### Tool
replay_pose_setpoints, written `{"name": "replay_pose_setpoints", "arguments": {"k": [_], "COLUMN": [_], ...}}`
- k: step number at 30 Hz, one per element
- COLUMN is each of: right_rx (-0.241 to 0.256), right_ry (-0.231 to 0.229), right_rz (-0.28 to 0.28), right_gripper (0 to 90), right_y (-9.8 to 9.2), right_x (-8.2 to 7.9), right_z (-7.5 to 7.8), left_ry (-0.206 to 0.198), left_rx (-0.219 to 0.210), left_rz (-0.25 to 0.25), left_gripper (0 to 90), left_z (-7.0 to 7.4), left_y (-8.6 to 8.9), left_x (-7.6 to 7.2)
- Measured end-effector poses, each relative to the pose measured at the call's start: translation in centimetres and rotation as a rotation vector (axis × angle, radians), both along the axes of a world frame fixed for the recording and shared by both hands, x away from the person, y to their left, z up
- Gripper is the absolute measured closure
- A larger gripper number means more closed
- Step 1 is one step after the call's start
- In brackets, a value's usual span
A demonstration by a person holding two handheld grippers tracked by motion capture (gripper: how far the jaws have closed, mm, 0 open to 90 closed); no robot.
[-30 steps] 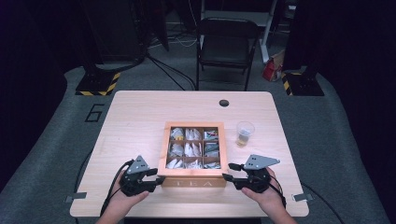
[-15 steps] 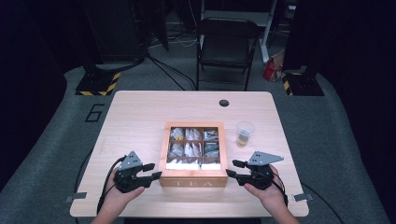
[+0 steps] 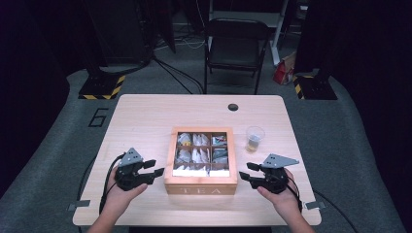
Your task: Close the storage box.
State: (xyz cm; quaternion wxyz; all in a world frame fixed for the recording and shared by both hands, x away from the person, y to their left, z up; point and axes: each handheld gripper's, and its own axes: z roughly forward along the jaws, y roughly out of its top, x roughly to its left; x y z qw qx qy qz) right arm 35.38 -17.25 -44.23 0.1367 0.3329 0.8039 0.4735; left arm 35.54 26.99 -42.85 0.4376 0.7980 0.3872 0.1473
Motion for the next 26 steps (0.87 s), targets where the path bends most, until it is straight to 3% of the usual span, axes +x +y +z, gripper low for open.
{"name": "replay_pose_setpoints", "arguments": {"k": [11, 26], "right_rx": [0.005, -0.018], "right_ry": [0.004, 0.027], "right_rz": [-0.045, -0.073], "right_gripper": [50.4, 47.5], "right_y": [-1.1, -1.7], "right_x": [0.6, 0.8], "right_z": [-0.2, -1.6], "left_ry": [0.006, 0.015], "left_rx": [-0.001, -0.020], "left_rz": [0.052, 0.097], "left_gripper": [49.1, 45.3], "left_z": [-0.4, -1.9], "left_y": [0.6, 1.9], "left_x": [2.0, 1.8]}}
